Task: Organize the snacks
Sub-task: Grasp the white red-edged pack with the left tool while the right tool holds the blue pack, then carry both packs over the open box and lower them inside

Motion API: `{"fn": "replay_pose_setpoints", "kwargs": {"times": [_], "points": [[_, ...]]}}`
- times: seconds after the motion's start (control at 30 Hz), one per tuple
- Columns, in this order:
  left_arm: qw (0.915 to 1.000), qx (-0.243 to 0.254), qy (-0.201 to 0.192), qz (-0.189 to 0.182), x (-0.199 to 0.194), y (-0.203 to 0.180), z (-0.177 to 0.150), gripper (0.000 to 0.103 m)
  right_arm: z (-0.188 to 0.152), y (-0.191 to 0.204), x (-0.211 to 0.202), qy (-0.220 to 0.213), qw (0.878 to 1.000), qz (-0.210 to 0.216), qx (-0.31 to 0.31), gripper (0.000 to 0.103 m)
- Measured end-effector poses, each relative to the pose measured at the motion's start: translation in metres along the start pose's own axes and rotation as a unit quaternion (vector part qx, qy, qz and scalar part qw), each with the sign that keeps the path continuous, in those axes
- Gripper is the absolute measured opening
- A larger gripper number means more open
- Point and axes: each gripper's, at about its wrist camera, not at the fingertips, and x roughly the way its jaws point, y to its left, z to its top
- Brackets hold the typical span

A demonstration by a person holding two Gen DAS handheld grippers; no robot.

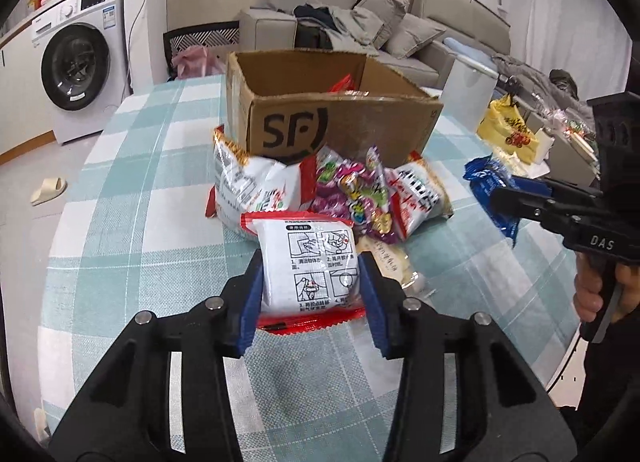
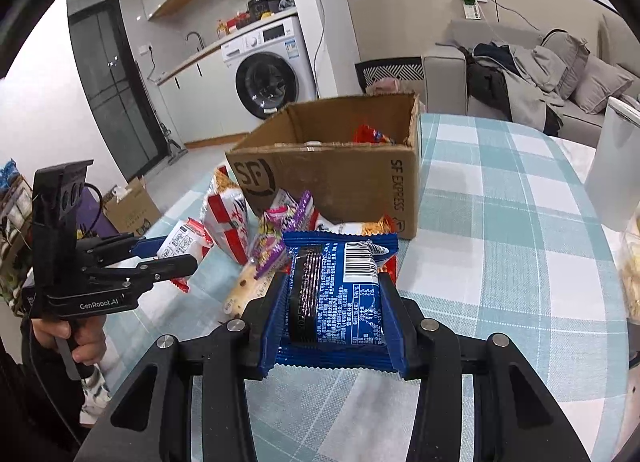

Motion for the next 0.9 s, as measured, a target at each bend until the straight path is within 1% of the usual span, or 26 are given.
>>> {"fn": "replay_pose_setpoints", "kwargs": {"times": [0.2,0.3,0.6,0.9], "points": [[0.9996,-0.003,-0.027,-0.006,-0.019,-0.006,0.012,0.042,0.005,0.003,-0.01,-0.025,1.0,0.003,0.004,0.044],[0.9994,-0.007,-0.034,-0.008,-0.024,-0.008,0.018,0.042,0.007,0.004,-0.014,-0.033,0.999,0.002,0.004,0.044],[0.9977,-0.009,-0.067,0.0,-0.04,-0.011,0.043,0.042,0.022,0.007,-0.022,-0.057,0.998,-0.001,0.008,0.044],[0.9957,-0.009,-0.091,0.012,-0.042,-0.006,0.075,0.042,0.047,0.006,-0.023,-0.071,0.997,0.0,0.012,0.044]]}}
